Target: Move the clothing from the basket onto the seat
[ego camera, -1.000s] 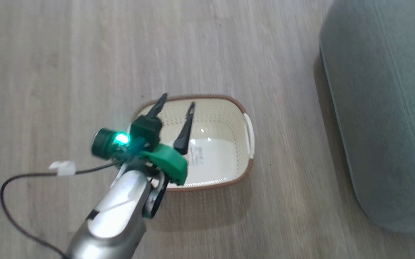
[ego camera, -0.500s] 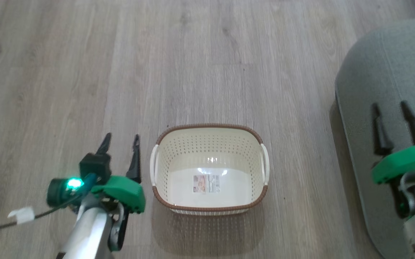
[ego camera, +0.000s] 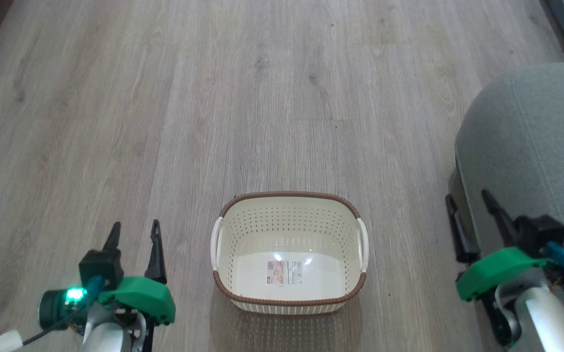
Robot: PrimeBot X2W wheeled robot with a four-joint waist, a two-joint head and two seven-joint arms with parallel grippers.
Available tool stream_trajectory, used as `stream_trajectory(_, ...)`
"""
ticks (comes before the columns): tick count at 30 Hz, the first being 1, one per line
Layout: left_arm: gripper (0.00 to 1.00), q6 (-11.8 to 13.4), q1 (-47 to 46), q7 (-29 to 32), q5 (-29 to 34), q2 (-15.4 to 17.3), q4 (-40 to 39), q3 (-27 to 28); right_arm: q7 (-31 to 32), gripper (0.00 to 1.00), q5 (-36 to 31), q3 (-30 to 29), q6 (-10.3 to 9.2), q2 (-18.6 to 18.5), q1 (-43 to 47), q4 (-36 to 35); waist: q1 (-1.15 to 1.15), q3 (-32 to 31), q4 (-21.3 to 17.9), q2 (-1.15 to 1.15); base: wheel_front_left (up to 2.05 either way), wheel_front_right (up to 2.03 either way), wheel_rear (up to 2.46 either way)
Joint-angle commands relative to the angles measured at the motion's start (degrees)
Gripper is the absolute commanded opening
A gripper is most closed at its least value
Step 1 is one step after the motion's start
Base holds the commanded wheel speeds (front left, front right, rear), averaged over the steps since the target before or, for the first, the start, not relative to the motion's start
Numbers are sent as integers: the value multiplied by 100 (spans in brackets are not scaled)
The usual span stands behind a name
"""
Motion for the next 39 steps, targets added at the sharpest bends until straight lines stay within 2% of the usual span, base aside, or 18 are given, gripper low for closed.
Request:
stream_trajectory(1, 100, -60, -143, -29, 71, -5, -266, 303, -52, 100, -53, 136, -2, 10, -91, -184, 1, -23, -11, 0, 0, 0, 0)
stream_trajectory(7, 100, -149, 88, -29, 157, -98, -417, 560, -52, 100, -53, 131, -2, 110, 45, -166, 1, -89, -15, 0, 0, 0, 0)
stream_trajectory(20, 100, -360, 231, -29, 301, -165, -529, 713, -52, 100, -79, 49, -2, 150, 94, -124, 1, -103, 12, 0, 0, 0, 0)
stream_trajectory(21, 0, -370, 423, 0, 277, -174, -321, 524, 1, 0, -32, -45, 0, 178, 233, 39, 1, -102, 11, 0, 0, 0, 0)
stream_trajectory(26, 0, -387, 567, 34, 223, -187, 28, 538, 30, 0, 17, -15, 0, 227, 377, 356, 1, -103, 16, 0, 0, 0, 0)
stream_trajectory(39, 0, -495, 503, 258, -665, -185, -40, 628, 250, 0, 814, -129, 0, 289, 378, 206, 1, -93, -19, 0, 0, 0, 0)
